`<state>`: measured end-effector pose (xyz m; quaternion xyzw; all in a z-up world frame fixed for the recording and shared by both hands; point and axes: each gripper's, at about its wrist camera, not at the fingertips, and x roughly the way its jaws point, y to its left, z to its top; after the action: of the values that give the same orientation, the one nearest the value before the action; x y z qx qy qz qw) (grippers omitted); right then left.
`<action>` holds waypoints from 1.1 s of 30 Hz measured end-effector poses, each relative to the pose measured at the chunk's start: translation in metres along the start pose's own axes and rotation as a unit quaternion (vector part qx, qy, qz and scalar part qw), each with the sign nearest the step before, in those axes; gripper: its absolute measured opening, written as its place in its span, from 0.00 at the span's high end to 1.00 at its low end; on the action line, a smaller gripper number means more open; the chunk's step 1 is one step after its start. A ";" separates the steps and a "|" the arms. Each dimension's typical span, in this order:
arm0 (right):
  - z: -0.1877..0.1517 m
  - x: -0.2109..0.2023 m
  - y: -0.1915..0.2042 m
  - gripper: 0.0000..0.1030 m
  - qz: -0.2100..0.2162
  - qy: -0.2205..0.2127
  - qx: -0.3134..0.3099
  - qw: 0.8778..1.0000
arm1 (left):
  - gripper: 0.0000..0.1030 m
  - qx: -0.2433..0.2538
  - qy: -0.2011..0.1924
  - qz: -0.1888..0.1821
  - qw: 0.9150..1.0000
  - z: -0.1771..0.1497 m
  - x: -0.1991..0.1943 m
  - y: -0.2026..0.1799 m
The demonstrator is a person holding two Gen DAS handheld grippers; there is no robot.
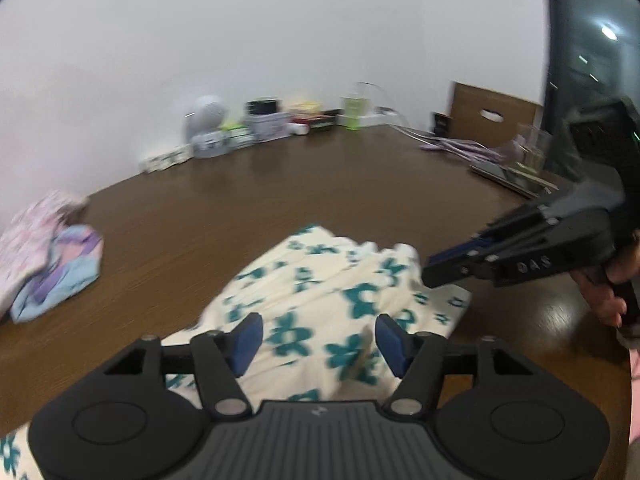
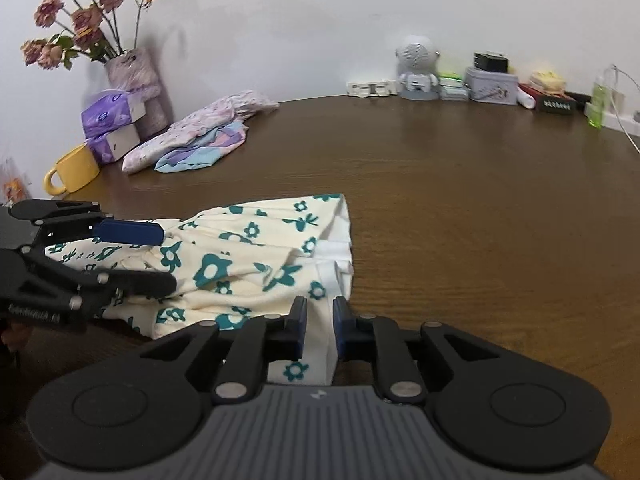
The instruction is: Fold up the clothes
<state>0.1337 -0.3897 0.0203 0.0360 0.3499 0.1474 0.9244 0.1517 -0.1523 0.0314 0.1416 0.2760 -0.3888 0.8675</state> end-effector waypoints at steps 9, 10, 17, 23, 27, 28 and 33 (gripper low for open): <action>-0.008 -0.010 -0.003 0.77 -0.003 -0.005 0.031 1.000 | 0.29 0.103 0.024 -0.009 0.994 0.008 0.027 -0.030; -0.009 -0.012 -0.003 0.76 -0.002 -0.006 0.037 0.999 | 0.28 0.109 0.025 -0.006 0.994 0.008 0.030 -0.031; -0.018 -0.034 -0.010 0.63 0.018 -0.025 0.097 0.995 | 0.27 0.129 0.028 -0.013 0.991 0.004 0.044 -0.029; -0.027 -0.038 -0.016 0.62 0.027 -0.031 0.138 0.990 | 0.50 0.100 0.030 -0.024 0.994 0.006 0.045 -0.019; -0.032 -0.036 -0.019 0.62 0.035 -0.032 0.173 0.984 | 0.68 0.082 0.025 -0.018 0.996 0.007 0.045 -0.012; -0.033 -0.035 -0.019 0.62 0.040 -0.033 0.186 0.981 | 0.70 0.073 0.022 -0.018 0.997 0.007 0.044 -0.010; -0.035 -0.023 -0.016 0.60 0.061 -0.034 0.237 0.969 | 0.71 0.029 0.004 -0.039 0.999 0.006 0.040 0.002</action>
<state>0.0983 -0.4134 0.0062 0.2800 0.3398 0.1151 0.8904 0.1774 -0.1772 0.0123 0.1572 0.2731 -0.4297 0.8462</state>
